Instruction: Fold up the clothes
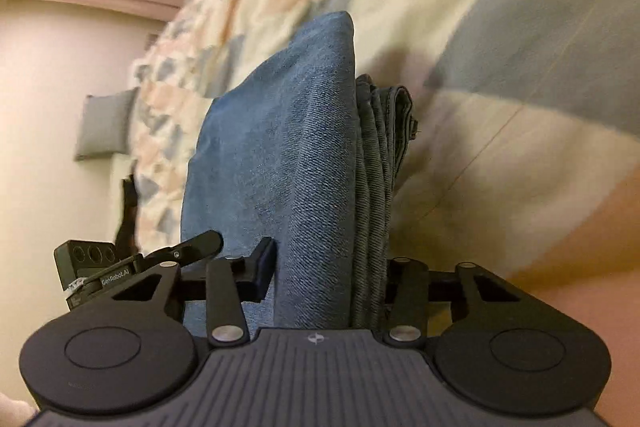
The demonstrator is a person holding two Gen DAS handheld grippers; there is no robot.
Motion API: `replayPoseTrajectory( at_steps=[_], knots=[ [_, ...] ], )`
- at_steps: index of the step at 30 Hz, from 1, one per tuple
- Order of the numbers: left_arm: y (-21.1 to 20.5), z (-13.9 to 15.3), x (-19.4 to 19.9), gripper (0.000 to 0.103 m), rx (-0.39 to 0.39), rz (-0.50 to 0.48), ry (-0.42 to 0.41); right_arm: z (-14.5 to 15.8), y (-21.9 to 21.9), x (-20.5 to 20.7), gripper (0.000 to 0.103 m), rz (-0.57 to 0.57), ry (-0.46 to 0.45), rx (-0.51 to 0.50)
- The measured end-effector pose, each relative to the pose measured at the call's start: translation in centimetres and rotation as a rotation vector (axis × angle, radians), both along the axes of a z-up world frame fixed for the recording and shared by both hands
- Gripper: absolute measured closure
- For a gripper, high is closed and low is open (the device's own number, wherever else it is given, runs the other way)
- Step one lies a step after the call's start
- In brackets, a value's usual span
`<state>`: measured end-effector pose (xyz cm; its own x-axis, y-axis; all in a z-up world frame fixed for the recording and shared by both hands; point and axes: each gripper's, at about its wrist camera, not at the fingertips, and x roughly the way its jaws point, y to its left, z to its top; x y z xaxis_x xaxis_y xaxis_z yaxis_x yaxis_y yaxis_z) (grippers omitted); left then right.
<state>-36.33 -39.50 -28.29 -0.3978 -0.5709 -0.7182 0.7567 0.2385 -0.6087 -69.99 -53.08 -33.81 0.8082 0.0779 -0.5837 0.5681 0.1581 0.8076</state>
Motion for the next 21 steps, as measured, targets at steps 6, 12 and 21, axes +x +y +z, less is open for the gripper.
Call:
replayPoseTrajectory(
  at_steps=[6,12,21],
  knots=[
    [-3.9,7.4,-11.3,0.06,-0.147,-0.01,0.037,10.1,-2.9,-11.1,0.06,-0.012,-0.043,-0.129],
    [-11.8,7.0,-22.8,0.06,-0.223,-0.085,0.119,12.9,-7.3,-21.0,0.059,-0.063,0.003,-0.196],
    [-18.1,4.5,-30.6,0.06,-0.196,-0.096,0.085,11.5,-13.2,-30.4,0.059,-0.106,0.062,-0.237]
  ],
)
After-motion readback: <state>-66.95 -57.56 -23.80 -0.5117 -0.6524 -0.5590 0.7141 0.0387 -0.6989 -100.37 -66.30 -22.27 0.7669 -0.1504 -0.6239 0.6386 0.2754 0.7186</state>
